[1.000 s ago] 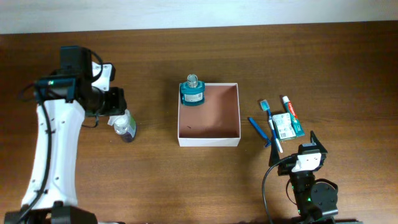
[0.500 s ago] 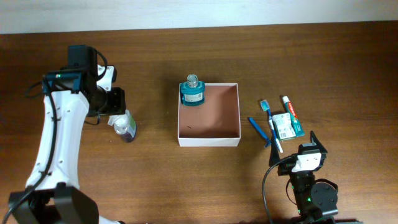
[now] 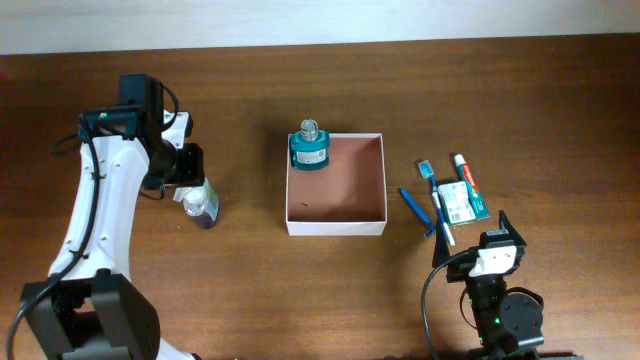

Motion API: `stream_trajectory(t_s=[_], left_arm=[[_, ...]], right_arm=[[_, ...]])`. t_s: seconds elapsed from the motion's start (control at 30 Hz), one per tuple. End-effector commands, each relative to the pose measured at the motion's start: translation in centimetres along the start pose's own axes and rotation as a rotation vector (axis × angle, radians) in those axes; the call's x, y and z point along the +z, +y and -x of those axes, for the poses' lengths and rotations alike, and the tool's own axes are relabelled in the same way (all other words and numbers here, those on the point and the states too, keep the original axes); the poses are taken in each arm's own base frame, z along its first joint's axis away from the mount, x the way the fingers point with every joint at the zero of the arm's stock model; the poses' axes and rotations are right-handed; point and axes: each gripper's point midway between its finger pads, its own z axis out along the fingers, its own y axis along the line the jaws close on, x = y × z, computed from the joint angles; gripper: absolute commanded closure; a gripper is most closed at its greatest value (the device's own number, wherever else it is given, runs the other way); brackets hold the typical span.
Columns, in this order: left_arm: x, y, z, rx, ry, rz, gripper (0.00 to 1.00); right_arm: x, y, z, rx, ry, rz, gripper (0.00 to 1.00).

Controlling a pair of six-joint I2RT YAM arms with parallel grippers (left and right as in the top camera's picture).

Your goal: Pack container

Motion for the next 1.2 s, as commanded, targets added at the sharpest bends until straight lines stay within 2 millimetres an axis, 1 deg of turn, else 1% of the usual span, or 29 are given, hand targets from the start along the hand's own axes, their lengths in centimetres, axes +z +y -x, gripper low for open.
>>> stream_trajectory(t_s=[0.0,0.17,0.53,0.63,0.67,0.87,0.9,1.0,1.17], left_arm=[[0.20,0.25,0.31,0.008,0.007,0.014,0.47],[0.66,0.26,0.13,0.007,0.026,0.013,0.47],[0.70,0.26,0.05,0.007,0.030,0.013,0.47],[0.70,0.24,-0.13,0.007,0.037,0.012,0.46],[0.70,0.22,-0.22,0.007,0.041,0.012,0.43],[0.70,0.23,-0.33,0.007,0.045,0.012,0.42],[0.70,0.24,-0.32,0.007,0.045,0.012,0.42],[0.70,0.22,-0.32,0.007,0.045,0.012,0.53],[0.74,0.22,-0.35,0.007,0.047,0.012,0.52]], right_arm=[[-0.01,-0.35,-0.27,-0.007,0.006,-0.017,0.02],[-0.01,-0.35,-0.27,-0.007,0.006,-0.017,0.02],[-0.01,-0.35,-0.27,-0.007,0.006,-0.017,0.02],[-0.01,-0.35,-0.27,-0.007,0.006,-0.017,0.02],[-0.01,-0.35,-0.27,-0.007,0.006,-0.017,0.02],[-0.01,-0.35,-0.27,-0.007,0.006,-0.017,0.02],[-0.01,-0.35,-0.26,-0.007,0.005,-0.017,0.02],[-0.01,-0.35,-0.27,-0.007,0.006,-0.017,0.02],[-0.01,-0.35,-0.27,-0.007,0.006,-0.017,0.02]])
